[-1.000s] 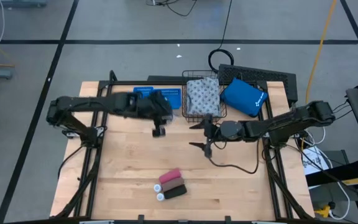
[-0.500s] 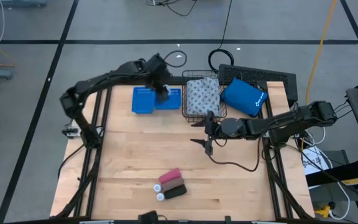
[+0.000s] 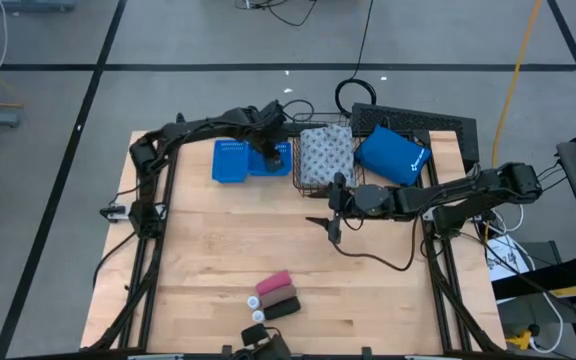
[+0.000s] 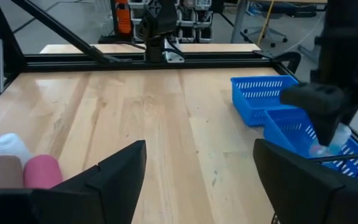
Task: Pick & Place Medicine items
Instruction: Put the transparent pill bottle into the right blue bin
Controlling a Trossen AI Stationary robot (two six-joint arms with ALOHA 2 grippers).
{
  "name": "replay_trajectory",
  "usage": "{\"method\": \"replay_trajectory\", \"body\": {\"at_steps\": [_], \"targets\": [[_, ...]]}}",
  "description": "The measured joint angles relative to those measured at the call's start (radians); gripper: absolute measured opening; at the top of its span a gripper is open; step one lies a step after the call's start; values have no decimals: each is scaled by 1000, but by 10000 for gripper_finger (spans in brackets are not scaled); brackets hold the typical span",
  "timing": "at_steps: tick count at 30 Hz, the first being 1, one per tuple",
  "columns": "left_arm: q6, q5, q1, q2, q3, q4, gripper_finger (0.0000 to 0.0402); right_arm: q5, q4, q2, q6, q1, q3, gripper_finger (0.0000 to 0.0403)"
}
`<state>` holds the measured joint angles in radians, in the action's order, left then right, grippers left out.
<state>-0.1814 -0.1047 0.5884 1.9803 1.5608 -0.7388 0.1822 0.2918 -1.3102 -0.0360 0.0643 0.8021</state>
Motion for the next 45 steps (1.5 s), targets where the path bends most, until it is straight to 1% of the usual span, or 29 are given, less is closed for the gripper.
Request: {"method": "replay_trajectory", "body": {"at_steps": [5, 14, 28, 30, 34, 37, 40, 45], "targets": [[6, 0, 12, 28, 0, 52, 136, 0, 1, 0, -3, 0, 0, 281], [53, 24, 34, 38, 0, 58, 136, 0, 2, 0, -5, 1, 0, 281], [72, 24, 42, 72, 0, 53, 136, 0, 2, 0, -5, 3, 0, 281], [83, 24, 42, 72, 0, 47, 146, 0, 2, 0, -5, 3, 0, 281], [80, 24, 42, 72, 0, 51, 181, 0, 2, 0, -5, 3, 0, 281], [81, 25, 40, 72, 0, 58, 196, 0, 2, 0, -5, 3, 0, 281], [82, 25, 40, 72, 0, 57, 199, 0, 2, 0, -5, 3, 0, 281], [79, 27, 40, 72, 0, 63, 189, 0, 2, 0, -5, 3, 0, 281]]}}
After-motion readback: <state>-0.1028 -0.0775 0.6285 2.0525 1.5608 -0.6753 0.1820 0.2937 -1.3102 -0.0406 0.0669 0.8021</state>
